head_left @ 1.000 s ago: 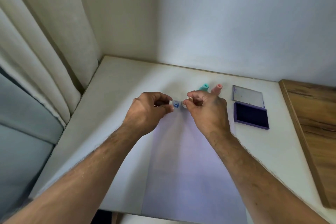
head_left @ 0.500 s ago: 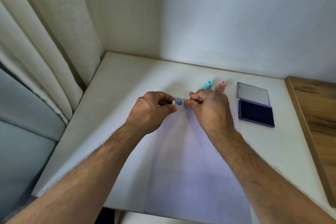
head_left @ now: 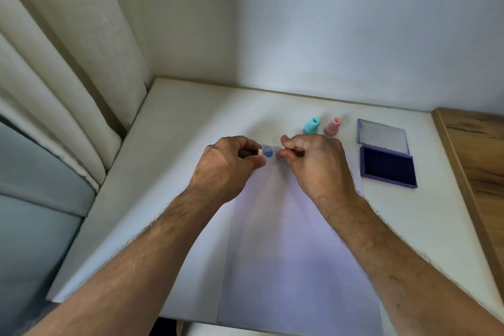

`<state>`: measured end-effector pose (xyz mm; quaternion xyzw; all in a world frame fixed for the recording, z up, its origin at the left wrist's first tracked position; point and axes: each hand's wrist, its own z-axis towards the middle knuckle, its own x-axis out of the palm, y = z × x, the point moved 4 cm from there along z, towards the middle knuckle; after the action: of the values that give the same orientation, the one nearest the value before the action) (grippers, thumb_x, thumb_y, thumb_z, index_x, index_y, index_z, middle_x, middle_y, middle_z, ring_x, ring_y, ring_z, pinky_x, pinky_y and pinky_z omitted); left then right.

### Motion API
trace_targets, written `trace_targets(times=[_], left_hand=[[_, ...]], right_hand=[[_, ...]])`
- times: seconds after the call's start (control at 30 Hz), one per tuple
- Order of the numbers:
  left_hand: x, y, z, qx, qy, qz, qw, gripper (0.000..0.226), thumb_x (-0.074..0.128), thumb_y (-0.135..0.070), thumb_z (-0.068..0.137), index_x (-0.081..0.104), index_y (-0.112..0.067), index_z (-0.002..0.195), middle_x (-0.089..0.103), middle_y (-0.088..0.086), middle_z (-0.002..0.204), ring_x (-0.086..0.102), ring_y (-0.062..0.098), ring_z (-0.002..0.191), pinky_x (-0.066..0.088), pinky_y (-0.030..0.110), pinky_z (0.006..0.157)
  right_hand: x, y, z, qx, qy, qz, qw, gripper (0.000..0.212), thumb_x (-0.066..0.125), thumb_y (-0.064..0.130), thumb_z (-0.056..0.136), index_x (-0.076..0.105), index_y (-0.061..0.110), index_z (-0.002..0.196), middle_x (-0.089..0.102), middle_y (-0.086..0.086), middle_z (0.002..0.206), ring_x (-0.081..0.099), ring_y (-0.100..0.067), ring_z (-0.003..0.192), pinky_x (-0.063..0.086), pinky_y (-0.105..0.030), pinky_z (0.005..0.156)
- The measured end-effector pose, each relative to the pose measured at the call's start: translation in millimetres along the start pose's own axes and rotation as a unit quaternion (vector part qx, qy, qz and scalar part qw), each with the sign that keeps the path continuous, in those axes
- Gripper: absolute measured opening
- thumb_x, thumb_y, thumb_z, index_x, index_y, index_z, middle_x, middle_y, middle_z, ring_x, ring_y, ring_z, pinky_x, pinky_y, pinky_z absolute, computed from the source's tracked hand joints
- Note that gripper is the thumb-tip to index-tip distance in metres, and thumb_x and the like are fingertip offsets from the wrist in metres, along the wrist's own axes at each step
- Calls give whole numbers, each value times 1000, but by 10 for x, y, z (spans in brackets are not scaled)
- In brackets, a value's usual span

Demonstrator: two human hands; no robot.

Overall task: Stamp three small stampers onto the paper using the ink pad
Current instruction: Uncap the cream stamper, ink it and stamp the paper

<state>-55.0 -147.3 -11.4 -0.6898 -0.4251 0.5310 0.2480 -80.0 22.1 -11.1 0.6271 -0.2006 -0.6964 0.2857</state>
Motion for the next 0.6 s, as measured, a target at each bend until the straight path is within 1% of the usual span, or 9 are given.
trace_targets(times=[0.07,0.13,0.3,0.33,0.37,0.43,0.5,0.53,0.6], left_hand=[[9,-1,3,-2,0,1,1000,17,71,-33,87,70,-33,103,68,-17,93,64,4,78,38,13,53],[9,-11,-3,-3,0,4,1000,17,71,-33,87,69,-34,103,68,-16,93,64,4,78,38,13,53],[-2,-12,20,-6,6,-1,1000,15,71,-33,86,69,-33,102,69,-16,92,68,6,81,40,14,54],[-3,-12,28,-6,8,0,1000,15,71,-33,86,69,-32,101,70,-15,92,68,7,81,42,15,56],[-1,-15,41,-7,10,-4,1000,15,71,-33,86,70,-31,101,70,-14,93,70,9,83,45,18,59],[-7,13,63,-20,15,-27,999,17,72,-31,85,71,-27,102,72,-8,94,72,14,86,55,27,72],[-3,33,85,-39,19,-63,997,18,74,-27,85,71,-24,102,74,-3,94,73,18,86,58,35,84],[0,47,90,-49,20,-84,995,16,74,-24,85,72,-22,101,75,0,92,74,20,86,58,39,87],[9,44,96,-60,22,-126,990,11,73,-19,86,72,-20,97,76,3,87,74,21,85,59,41,86]], right_hand=[[-5,-16,12,3,-6,4,1000,21,77,17,81,76,14,102,77,1,102,72,-13,91,50,-21,90],[-20,-37,13,8,-14,10,1000,19,79,19,80,76,16,99,77,4,96,71,-10,87,47,-16,85],[-20,-23,4,-1,-14,3,1000,24,78,21,81,75,17,105,77,2,99,72,-12,89,54,-26,90],[-19,-25,4,4,-13,7,1000,24,78,21,81,75,18,105,77,3,99,71,-12,89,54,-26,90],[-30,-32,7,11,-14,15,1000,24,78,22,81,75,19,104,77,4,98,71,-10,88,53,-23,88],[-26,-37,-7,22,-14,34,999,24,79,23,80,75,21,103,78,6,94,71,-6,85,50,-17,84],[-44,-47,-31,21,-16,44,999,25,78,22,80,75,21,105,78,6,94,71,-5,85,52,-18,84],[-52,-48,-44,20,-14,49,998,26,78,22,81,74,22,106,77,6,95,71,-5,86,54,-19,85],[-91,-52,-49,24,-7,72,997,27,78,22,81,74,23,107,77,7,95,70,-1,85,55,-19,84]])
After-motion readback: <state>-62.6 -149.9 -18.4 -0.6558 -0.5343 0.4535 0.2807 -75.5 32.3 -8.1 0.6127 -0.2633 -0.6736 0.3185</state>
